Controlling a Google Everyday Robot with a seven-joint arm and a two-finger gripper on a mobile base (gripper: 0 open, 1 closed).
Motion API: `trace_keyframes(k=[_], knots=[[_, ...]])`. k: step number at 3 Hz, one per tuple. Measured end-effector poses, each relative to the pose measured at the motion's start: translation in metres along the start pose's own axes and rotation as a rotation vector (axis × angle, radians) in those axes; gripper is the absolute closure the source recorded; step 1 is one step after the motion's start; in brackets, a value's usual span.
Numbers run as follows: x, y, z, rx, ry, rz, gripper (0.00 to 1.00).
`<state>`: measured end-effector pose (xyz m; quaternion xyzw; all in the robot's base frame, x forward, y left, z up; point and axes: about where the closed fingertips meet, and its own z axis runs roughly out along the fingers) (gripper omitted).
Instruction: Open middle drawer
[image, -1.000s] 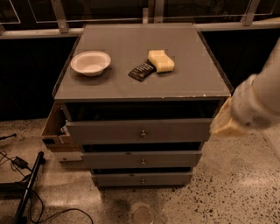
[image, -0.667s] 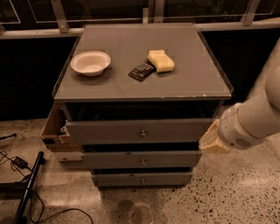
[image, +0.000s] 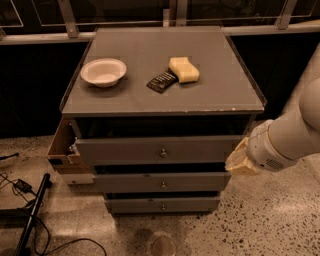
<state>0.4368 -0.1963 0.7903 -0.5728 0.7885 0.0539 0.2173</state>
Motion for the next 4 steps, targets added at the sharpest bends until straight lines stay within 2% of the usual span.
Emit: trace_keyframes(k=[1, 2, 3, 4], knots=[[0.014, 0.001, 0.019, 0.025, 0.005, -0.006, 1.0], [0.039, 0.006, 0.064, 0.05, -0.023, 0.01, 1.0], [0.059, 0.001, 0.118, 0.073, -0.092, 0.034, 1.0], [0.066, -0.004, 0.178, 0.047, -0.189, 0.059, 1.0]])
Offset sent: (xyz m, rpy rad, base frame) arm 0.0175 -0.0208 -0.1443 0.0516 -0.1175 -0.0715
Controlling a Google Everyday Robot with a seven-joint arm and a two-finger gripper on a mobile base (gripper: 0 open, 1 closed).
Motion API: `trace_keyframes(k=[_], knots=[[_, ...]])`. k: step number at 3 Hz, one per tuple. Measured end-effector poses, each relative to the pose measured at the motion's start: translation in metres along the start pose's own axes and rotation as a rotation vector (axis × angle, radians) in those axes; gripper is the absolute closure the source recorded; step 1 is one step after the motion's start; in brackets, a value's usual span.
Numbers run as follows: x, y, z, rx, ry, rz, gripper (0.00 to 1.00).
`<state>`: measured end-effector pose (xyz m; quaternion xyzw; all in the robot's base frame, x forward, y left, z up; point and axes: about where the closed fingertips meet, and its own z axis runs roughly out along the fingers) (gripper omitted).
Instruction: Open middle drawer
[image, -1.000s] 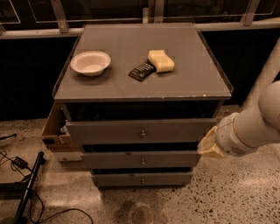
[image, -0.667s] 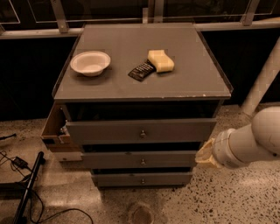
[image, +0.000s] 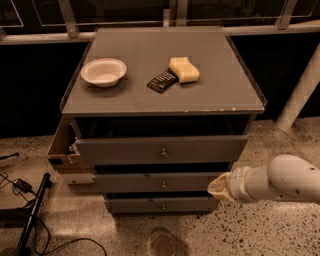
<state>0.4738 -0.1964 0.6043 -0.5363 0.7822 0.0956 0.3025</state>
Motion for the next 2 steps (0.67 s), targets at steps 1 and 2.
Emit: trace_keyframes(k=[1, 2], knots=[[0.018, 0.009, 0.056, -0.071, -0.057, 0.036, 1.0], [0.025, 0.017, 0.068, -0.094, -0.063, 0.053, 0.81]])
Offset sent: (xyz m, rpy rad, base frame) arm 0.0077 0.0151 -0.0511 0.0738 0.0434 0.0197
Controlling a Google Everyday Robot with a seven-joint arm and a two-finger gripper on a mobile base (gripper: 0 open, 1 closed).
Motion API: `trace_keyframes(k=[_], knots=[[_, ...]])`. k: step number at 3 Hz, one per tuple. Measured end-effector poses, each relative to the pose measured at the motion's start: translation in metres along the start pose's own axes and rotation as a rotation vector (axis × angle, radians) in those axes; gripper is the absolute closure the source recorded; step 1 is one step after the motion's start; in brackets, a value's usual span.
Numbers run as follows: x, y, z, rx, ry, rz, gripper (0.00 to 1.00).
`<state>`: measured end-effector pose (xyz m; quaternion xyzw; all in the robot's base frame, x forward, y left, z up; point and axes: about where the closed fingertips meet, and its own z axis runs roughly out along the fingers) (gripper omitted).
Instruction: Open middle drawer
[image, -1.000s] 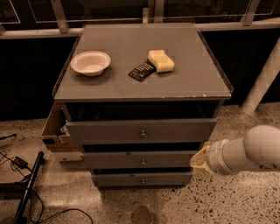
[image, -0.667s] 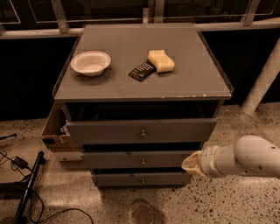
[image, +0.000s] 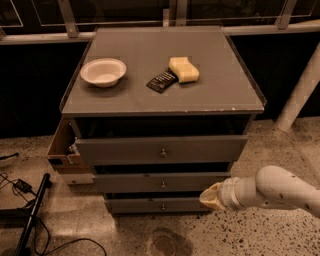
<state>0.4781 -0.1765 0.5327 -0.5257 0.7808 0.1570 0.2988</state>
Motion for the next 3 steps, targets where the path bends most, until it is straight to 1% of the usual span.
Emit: trace_keyframes(k=[1, 2, 3], knots=[[0.012, 0.001, 0.001, 0.031, 0.043, -0.024, 0.58], [0.028, -0.004, 0.01, 0.072, 0.071, -0.07, 0.34], [0.039, -0.012, 0.023, 0.09, 0.058, -0.094, 0.11]])
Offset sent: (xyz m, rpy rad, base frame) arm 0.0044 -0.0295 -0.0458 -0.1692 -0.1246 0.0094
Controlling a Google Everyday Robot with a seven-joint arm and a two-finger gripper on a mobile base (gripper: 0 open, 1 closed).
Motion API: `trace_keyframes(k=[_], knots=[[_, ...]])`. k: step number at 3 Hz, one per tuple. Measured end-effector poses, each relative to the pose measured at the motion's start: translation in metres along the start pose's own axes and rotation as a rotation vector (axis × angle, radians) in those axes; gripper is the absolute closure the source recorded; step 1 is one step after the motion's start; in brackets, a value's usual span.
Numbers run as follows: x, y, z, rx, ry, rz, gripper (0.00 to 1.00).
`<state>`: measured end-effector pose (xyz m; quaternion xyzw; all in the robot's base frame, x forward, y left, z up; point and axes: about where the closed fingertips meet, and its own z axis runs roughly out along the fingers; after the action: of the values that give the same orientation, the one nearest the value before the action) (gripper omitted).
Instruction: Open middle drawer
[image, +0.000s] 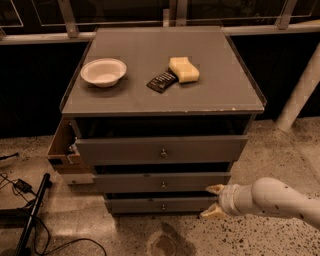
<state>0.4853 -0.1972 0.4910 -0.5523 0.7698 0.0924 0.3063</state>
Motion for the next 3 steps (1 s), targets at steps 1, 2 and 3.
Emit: trace_keyframes(k=[1, 2, 3], knots=[[0.007, -0.009, 0.015, 0.007, -0.033, -0.01, 0.0], [0.009, -0.019, 0.029, 0.012, -0.069, -0.019, 0.0], [0.008, -0.029, 0.041, 0.013, -0.1, -0.031, 0.0]])
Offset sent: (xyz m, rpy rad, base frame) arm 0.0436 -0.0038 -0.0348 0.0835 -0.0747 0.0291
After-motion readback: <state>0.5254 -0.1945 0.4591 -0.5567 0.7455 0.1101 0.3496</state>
